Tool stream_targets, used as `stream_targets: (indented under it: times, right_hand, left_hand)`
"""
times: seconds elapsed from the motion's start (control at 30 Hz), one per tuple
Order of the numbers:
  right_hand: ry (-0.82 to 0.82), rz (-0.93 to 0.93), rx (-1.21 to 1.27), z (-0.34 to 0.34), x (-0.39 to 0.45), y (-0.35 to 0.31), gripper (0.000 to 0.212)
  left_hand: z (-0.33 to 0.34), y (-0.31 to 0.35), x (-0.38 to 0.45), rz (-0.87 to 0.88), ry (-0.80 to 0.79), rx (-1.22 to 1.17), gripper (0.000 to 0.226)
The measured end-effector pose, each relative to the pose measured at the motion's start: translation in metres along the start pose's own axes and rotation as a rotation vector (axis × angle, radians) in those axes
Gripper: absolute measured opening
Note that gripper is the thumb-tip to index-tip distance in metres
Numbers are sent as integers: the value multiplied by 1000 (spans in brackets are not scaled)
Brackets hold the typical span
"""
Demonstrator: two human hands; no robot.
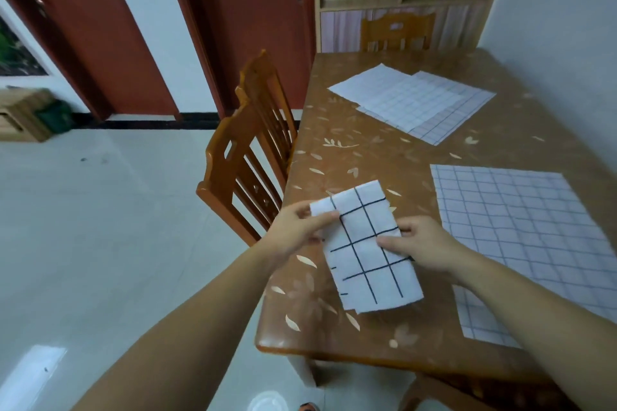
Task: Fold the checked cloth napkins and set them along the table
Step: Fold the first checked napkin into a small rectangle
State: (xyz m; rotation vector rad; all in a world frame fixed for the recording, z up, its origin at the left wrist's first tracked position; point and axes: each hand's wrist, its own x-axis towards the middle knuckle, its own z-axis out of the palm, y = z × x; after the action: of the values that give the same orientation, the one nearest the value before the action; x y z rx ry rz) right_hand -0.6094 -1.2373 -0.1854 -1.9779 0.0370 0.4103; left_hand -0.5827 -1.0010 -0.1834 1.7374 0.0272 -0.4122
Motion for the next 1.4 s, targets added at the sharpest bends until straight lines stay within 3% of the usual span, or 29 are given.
stream_targets:
  times: [0.13,0.43,0.53,0.63,0.73,0.83,0.97,1.03,1.13,1.2,1.4]
  right_hand:
    - [77,138,292,5,-2,19,12]
    - [46,469,298,23,5,101,24]
    - [92,525,334,36,10,114,17]
    - [96,567,347,45,13,123,23]
    - [144,569,365,50,14,126,26]
    - [179,546,447,51,15,124,20]
    - [228,468,371,48,17,120,11]
    - [177,389,216,43,16,119,9]
    - [11,284,57,37,13,122,35]
    - [-24,242,-16,37,9,126,39]
    - [148,253,-23,41,9,131,7]
  left_hand:
    - [19,-27,-7,-229,-175,-113,30]
    - [49,-102,8,-281,1,-38,18]
    - [53,-124,17,-347,-39,-81,18]
    - [55,-143,24,-433,-60,-30,16]
    - [57,-150,29,-483,-27,-137,22]
    - [61,-150,36,-419,81,-139,32]
    - [60,-146,44,-369,88,-193,20]
    - [59,-142,46,-398,73,-229,13]
    - [58,-141,50,-454,62,-290,5]
    - [58,-142,51,-489,48,-273,13]
    - [57,-135,48,-611,-16,-294,20]
